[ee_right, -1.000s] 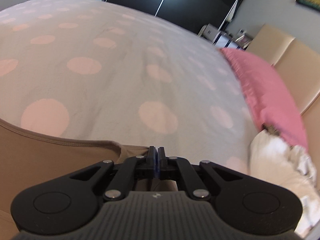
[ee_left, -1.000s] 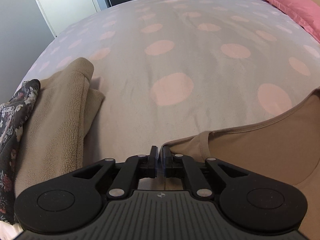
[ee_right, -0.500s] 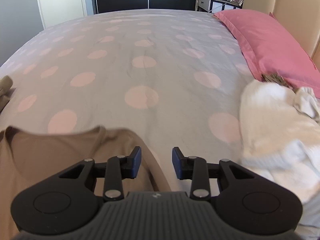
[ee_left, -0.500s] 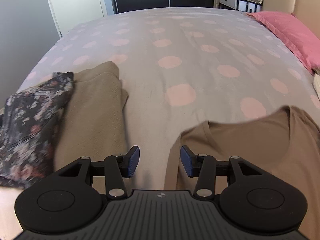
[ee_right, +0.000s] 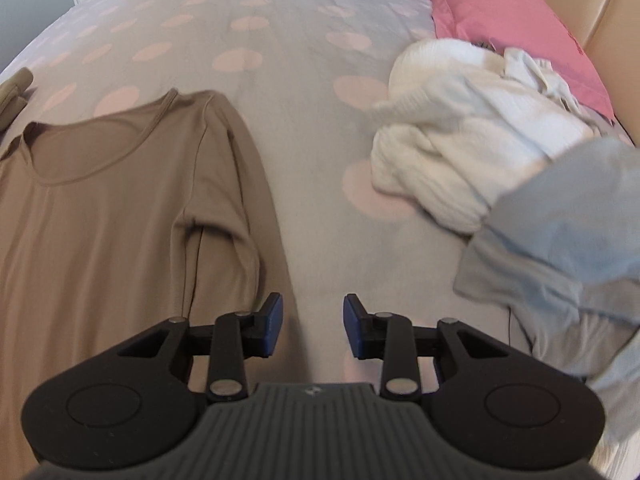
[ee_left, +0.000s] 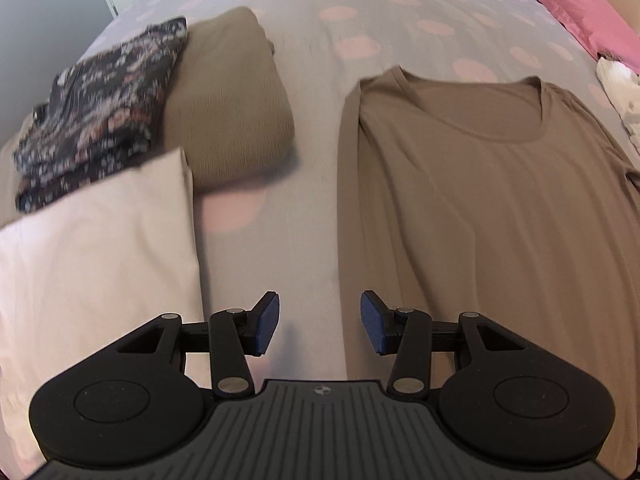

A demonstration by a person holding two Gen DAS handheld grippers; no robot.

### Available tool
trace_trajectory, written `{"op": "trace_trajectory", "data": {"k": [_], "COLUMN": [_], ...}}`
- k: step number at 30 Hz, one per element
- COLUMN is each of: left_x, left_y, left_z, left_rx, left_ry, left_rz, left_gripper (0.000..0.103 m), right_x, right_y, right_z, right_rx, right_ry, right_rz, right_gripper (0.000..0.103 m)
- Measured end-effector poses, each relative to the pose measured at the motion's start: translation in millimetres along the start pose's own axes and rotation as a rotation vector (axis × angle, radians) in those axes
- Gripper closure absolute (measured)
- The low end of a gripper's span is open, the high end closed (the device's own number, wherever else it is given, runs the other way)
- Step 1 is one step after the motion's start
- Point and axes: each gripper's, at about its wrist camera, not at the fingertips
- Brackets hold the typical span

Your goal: Fold clothes

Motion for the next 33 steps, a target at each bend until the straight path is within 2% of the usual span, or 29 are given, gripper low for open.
{"op": "trace_trajectory", "data": {"k": [3,6,10,12,13,14,15,16,17,18,22,26,33], "left_x": [-3.9,-6.3,-12.1,-12.4,-12.2,-11.9,-12.1,-13.5,-15.0,-16.4,-12.2,9.7,59.5], "left_y": [-5.9,-18.8,-37.1,-37.9,-37.7,-37.5,-37.1,-36.4,-35.6,-34.3,-19.9,0.5,25.4], "left_z": [-19.2,-34.7,-46.5,-48.8,-48.9,-49.0,-49.2,-49.4,-49.6,-49.6,-47.8,-41.7,-15.2], "left_rx": [0.030,0.084,0.154,0.156,0.157,0.158,0.158,0.152,0.147,0.141,0.114,0.096,0.044], "left_ry": [-0.008,-0.010,-0.031,-0.015,-0.007,0.002,0.008,0.006,0.005,0.002,0.015,0.081,0.220], "left_rz": [-0.006,-0.028,0.006,-0.001,-0.015,-0.028,-0.037,-0.033,-0.028,-0.026,-0.040,-0.061,-0.004], "left_gripper": [0.060,0.060,0.060,0.062,0.068,0.077,0.080,0.086,0.099,0.103,0.103,0.103,0.103], "right_x": [-0.8,-7.5,-17.5,-20.1,-17.8,-14.7,-11.5,-7.9,-4.1,-0.3,-1.7,-25.4,-59.0], "right_y": [0.0,-10.1,-21.8,-22.6,-22.5,-22.3,-22.0,-21.0,-19.7,-18.5,-6.9,9.0,27.3], "right_z": [-20.2,-32.8,-42.8,-45.6,-47.0,-48.3,-49.7,-50.9,-52.0,-53.2,-51.9,-40.8,-6.9], "right_rx": [0.034,0.104,0.164,0.189,0.196,0.201,0.207,0.201,0.192,0.184,0.130,0.069,0.000], "right_ry": [0.000,-0.024,-0.066,-0.092,-0.085,-0.074,-0.063,-0.048,-0.031,-0.015,-0.033,-0.157,-0.289], "right_rz": [0.000,0.030,0.024,0.064,0.071,0.075,0.080,0.070,0.057,0.044,0.001,-0.022,-0.077], "right_gripper": [0.067,0.067,0.066,0.066,0.067,0.077,0.090,0.095,0.101,0.102,0.102,0.102,0.102]}}
Point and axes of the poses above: each gripper's, at about its wrist camera, not at the fingertips, and y roughly against the way its jaws point, x to its left, z to its top, and after that the axes turned 11 degrees about x, right-handed
